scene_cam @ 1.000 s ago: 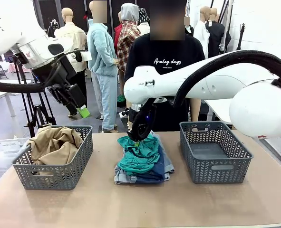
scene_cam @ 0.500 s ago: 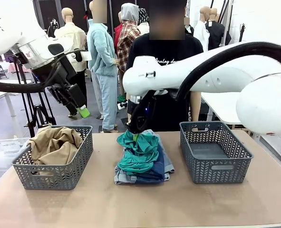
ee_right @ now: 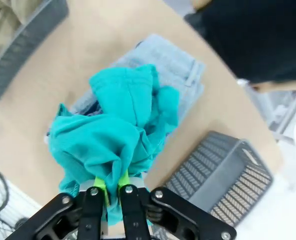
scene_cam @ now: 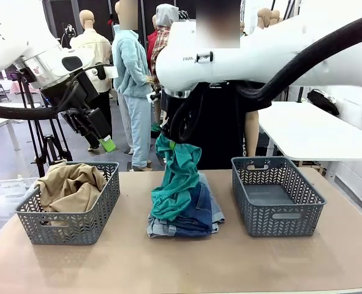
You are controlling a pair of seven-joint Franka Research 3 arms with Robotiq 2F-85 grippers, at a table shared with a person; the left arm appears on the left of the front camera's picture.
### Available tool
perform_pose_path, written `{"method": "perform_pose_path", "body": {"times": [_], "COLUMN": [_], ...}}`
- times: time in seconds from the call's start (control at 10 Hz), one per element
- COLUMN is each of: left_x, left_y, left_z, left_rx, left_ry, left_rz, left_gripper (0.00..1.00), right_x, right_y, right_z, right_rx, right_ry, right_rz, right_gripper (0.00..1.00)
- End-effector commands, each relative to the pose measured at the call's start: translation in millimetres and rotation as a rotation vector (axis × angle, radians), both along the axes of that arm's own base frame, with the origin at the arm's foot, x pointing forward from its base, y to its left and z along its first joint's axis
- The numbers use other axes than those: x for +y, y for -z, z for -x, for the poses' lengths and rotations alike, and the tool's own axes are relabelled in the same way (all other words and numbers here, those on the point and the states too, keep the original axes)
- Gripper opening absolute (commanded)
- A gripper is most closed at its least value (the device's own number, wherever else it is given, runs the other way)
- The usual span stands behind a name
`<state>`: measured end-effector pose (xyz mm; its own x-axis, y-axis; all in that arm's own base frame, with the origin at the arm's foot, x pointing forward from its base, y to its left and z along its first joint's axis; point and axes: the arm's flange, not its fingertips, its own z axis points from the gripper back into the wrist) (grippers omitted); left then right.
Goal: Sort the tops and bottoms.
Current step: Lift clothes from the center of the table with your right hand.
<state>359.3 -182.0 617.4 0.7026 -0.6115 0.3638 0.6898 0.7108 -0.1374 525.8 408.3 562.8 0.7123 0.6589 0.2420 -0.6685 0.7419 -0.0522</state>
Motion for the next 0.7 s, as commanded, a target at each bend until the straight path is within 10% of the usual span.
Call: {"method": "perform_pose_path", "body": {"times": [0.0,0.6], "left_x": [0.3,0.3], "left_y": [-1.1,-1.1], "left_z": [0.6,0.6], "left_rx": [0.003,0.003], "left_ry": [0.002,0.002], "left_rz": [0.007,0.007], "left_gripper": [0.75,0.75], "right_x": [-0.6,9.3], "right_y": [-7.7,-75.0], "right_z": [28.2,80.6], "right_rx": [-0.104,-0.290], "right_ry": [0.058,0.090], "right_rz": [0.037,0.038], "right_gripper": [0.00,0.00]}}
